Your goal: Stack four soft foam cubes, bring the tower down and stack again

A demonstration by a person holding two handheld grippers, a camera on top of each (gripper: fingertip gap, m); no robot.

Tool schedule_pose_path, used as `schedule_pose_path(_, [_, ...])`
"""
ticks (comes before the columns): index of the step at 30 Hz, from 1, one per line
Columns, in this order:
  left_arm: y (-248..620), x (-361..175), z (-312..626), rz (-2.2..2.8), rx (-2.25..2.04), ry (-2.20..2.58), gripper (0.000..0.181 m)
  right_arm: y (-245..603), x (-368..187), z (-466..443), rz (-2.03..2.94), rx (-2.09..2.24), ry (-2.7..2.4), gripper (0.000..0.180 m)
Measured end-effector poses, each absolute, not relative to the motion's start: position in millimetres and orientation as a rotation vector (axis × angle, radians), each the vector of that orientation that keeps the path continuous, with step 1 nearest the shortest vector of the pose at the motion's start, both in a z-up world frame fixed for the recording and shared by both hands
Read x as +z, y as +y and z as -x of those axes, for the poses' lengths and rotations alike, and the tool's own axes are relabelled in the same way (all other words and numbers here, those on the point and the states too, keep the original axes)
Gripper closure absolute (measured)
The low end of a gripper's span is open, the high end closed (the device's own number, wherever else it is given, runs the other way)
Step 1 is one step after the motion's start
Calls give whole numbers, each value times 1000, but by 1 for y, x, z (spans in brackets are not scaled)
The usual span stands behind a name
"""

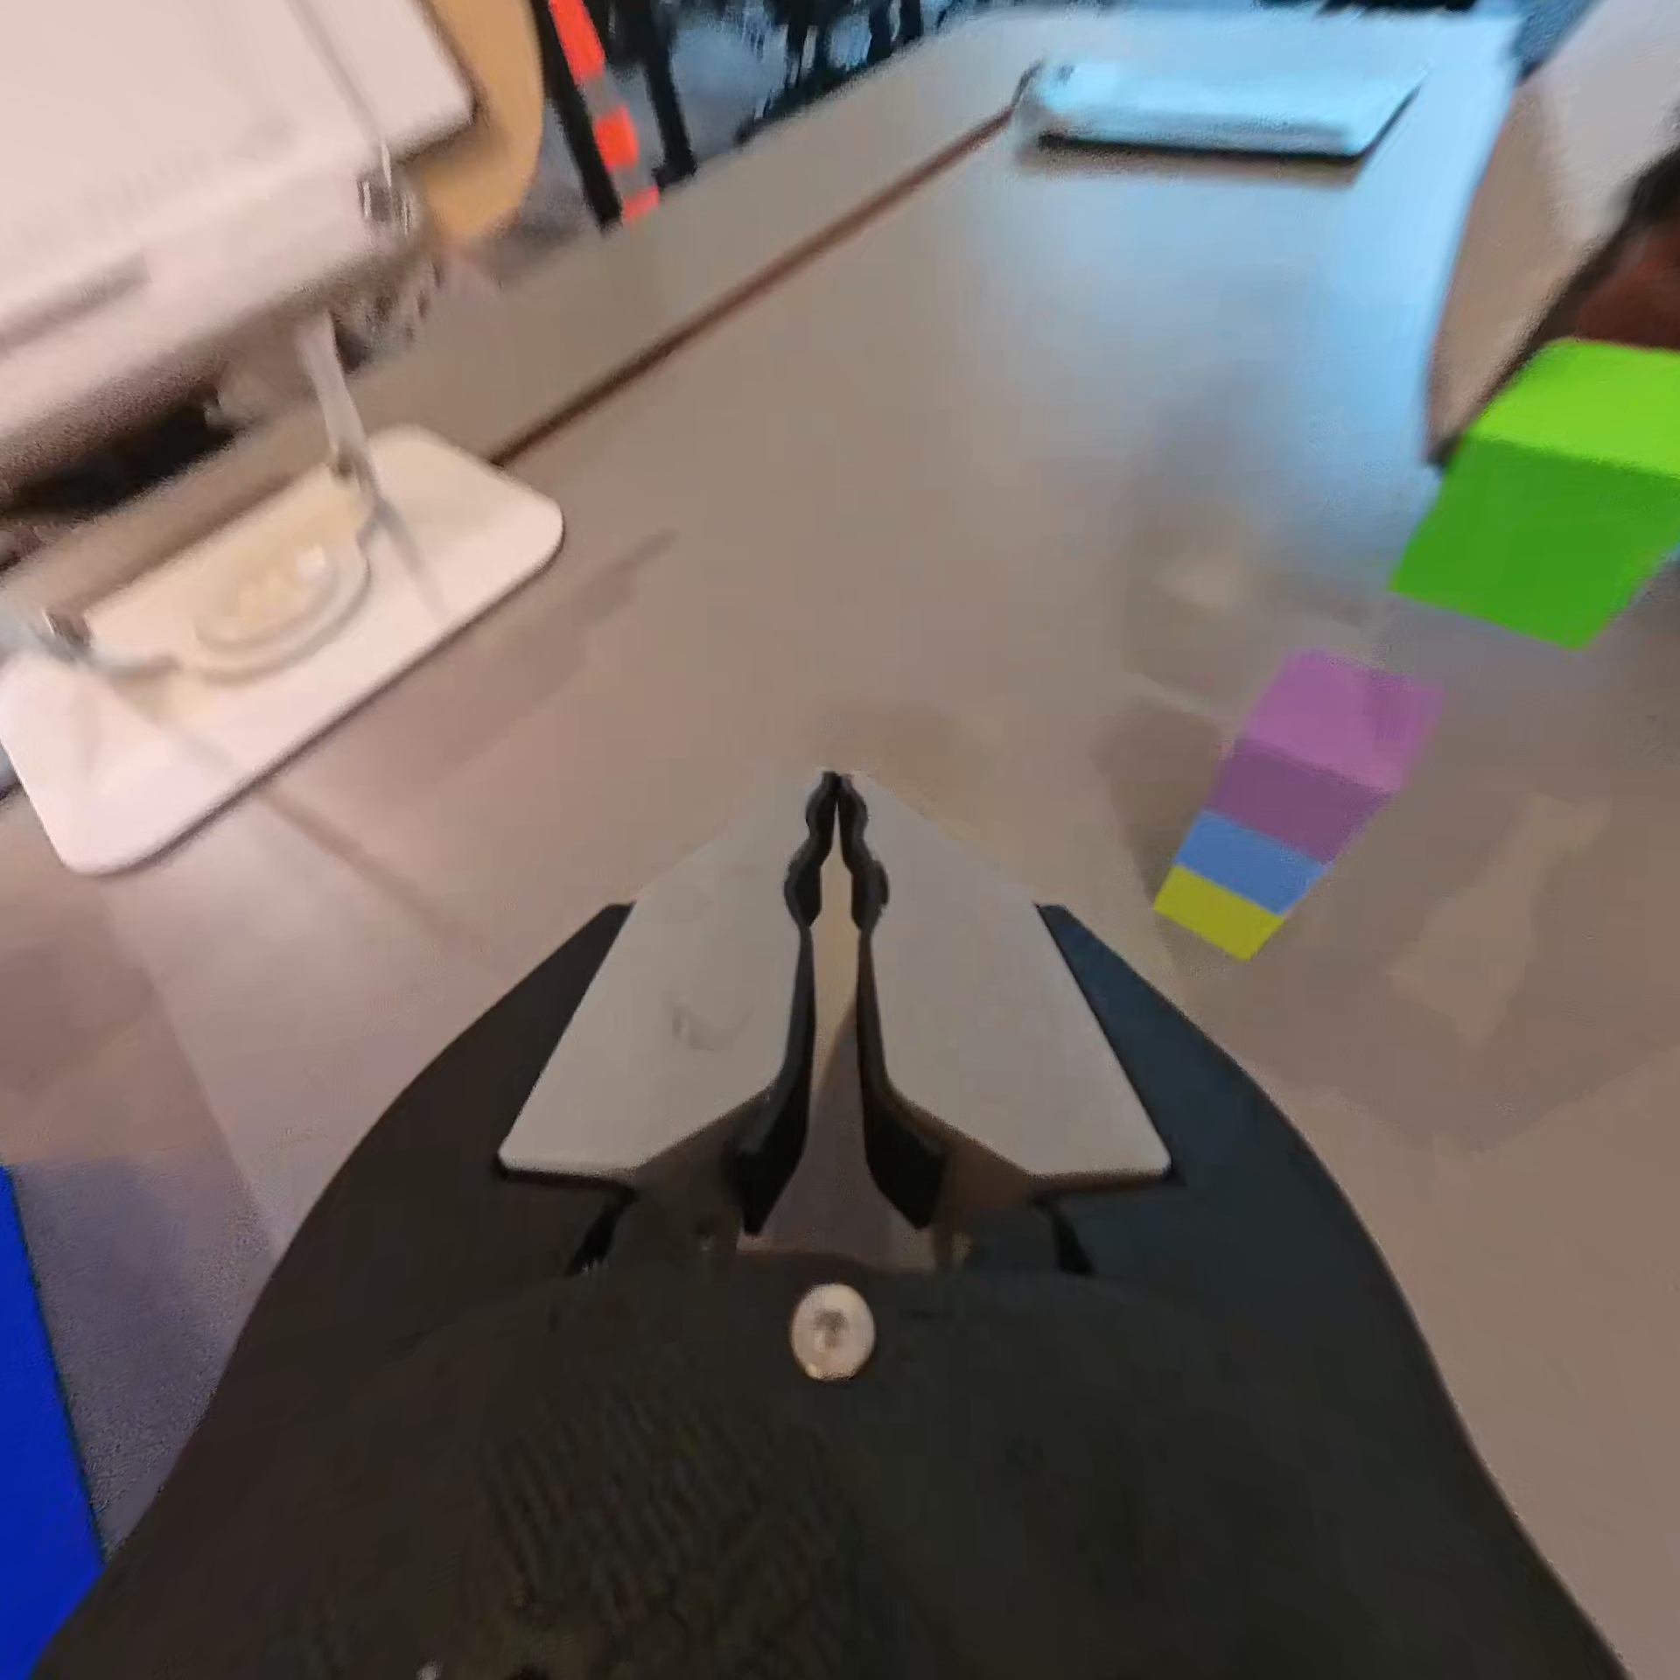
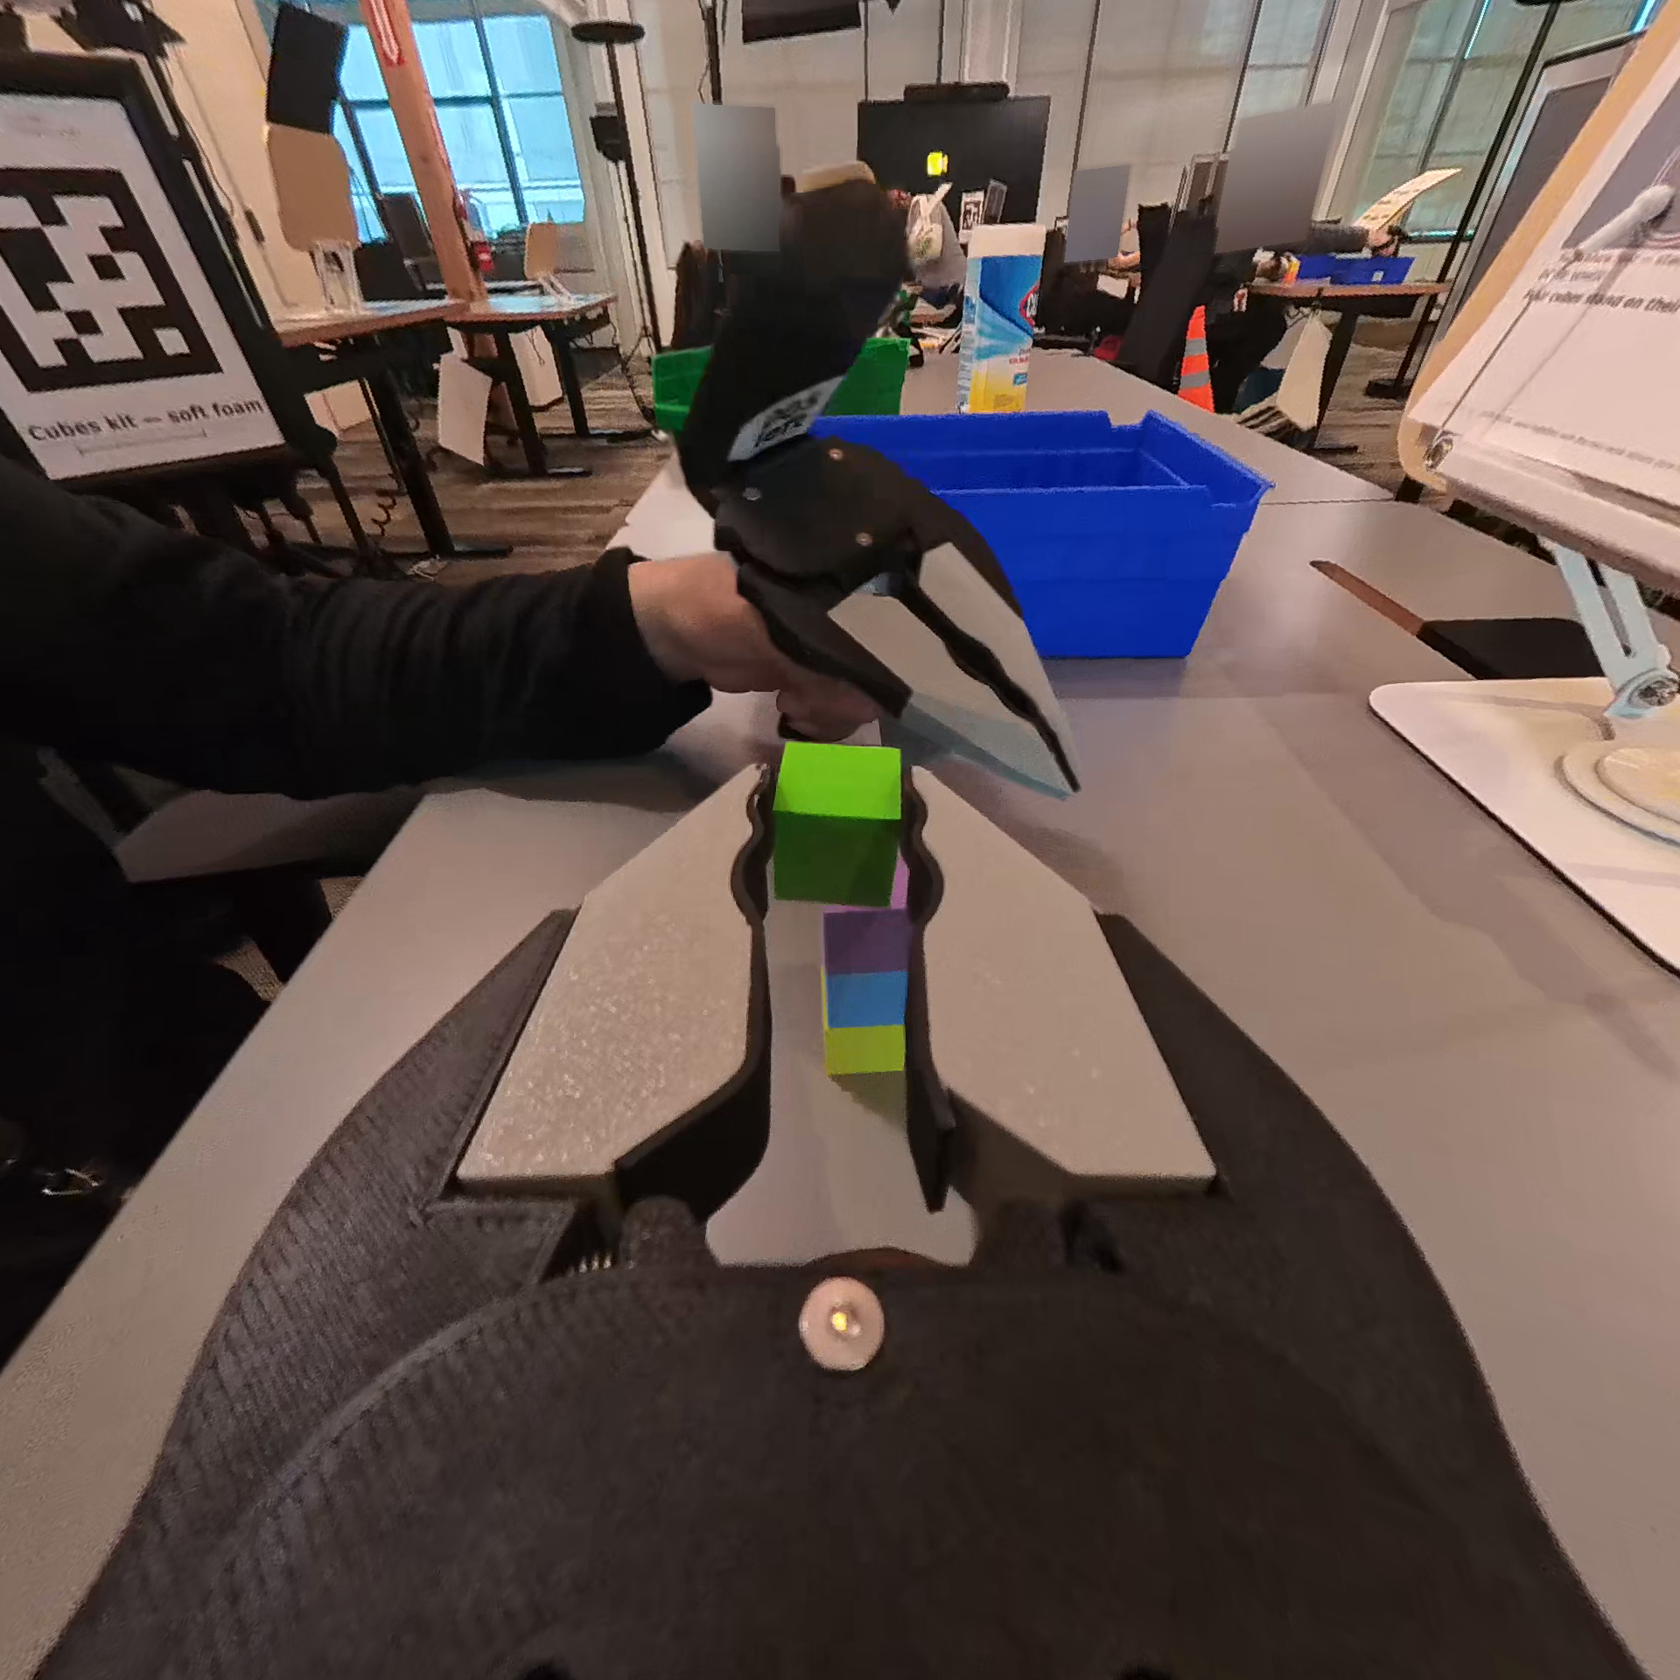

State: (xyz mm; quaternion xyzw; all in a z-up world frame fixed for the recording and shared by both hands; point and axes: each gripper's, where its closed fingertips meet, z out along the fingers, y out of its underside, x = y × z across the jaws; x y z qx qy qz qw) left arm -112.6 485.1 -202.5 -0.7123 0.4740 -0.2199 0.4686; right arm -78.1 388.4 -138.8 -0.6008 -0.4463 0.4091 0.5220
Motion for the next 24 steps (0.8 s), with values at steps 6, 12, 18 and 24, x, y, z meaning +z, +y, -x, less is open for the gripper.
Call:
schedule_pose_path(6, [492,-242,123,1967,-537,1168,177,398,-144,82,1442,1002,-1074,155])
schedule_pose_path(12, [496,-250,128,2027,-496,1160,173,401,-154,88,1470,1013,-1106,155])
schedule_pose_path(18, [497,-254,129,2047,-465,1162,173,399,-151,93,1468,1010,-1126,155])
schedule_pose_path(24, [497,-255,129,2038,-442,1176,173,399,-158,96,1493,1011,-1142,155])
